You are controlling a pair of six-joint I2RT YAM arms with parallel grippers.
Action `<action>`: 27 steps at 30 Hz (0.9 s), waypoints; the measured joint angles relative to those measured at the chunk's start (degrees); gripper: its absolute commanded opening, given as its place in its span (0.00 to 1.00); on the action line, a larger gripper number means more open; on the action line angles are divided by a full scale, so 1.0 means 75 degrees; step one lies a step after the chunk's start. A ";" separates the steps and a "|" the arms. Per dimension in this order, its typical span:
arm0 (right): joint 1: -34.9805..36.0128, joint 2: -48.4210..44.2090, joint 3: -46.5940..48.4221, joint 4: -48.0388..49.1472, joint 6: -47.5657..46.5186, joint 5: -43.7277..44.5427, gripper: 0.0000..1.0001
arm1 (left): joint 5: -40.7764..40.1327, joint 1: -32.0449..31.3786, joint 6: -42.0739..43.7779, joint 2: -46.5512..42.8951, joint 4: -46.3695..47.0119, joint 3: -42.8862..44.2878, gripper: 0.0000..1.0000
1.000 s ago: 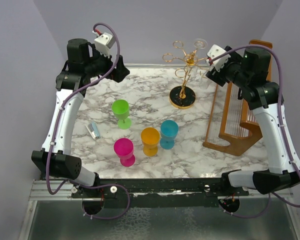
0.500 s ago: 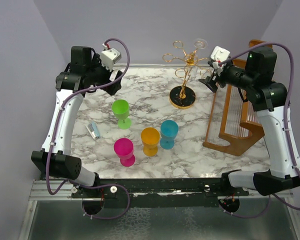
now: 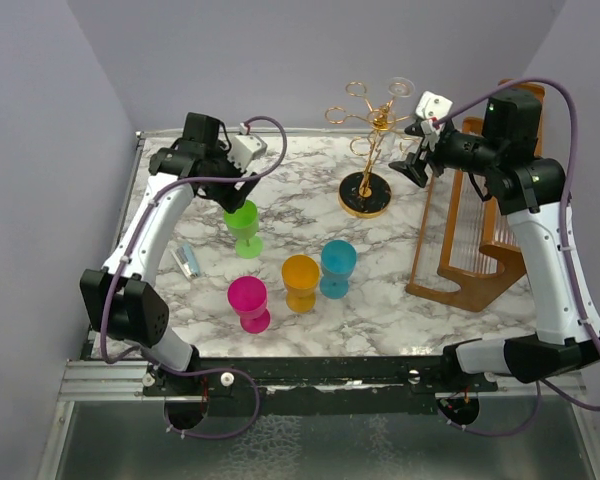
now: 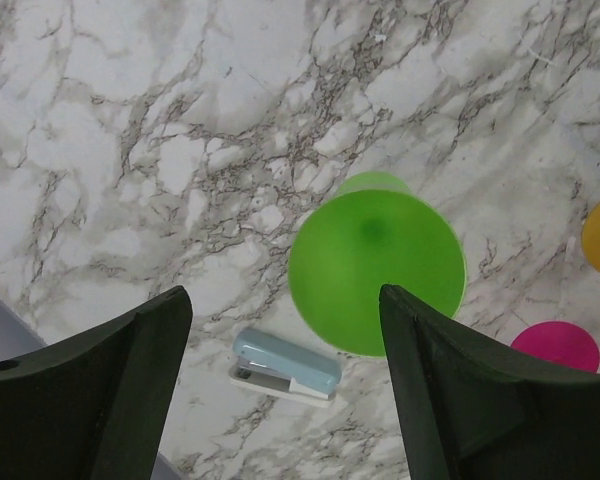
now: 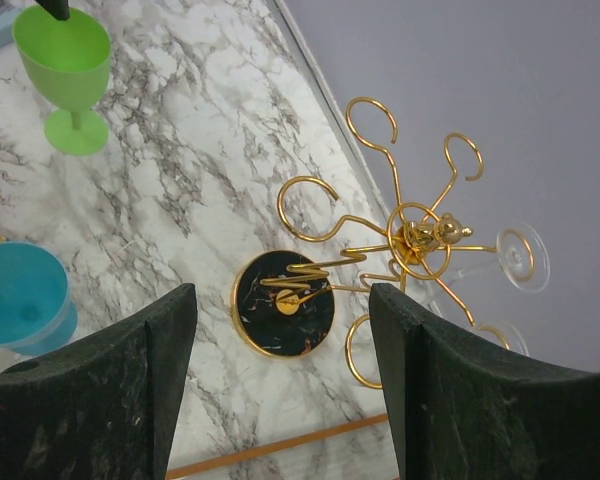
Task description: Place the wine glass upside down on the wine glass rack
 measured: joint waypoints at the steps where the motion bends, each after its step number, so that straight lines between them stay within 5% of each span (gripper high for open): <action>1: 0.0000 0.0029 0.0000 -0.0015 0.0000 0.0000 0.70 | -0.0108 -0.0108 0.0035 0.0090 0.0000 -0.0050 0.72; 10: 0.0000 0.0137 -0.0006 -0.0067 0.0000 0.0003 0.71 | -0.0825 -0.0440 0.0277 0.0912 -0.0012 -0.0195 0.57; 27: 0.0000 0.0338 -0.0379 -0.0058 -0.0003 0.0070 0.72 | -0.0866 -0.0425 0.0455 0.1460 -0.0344 -0.0163 0.07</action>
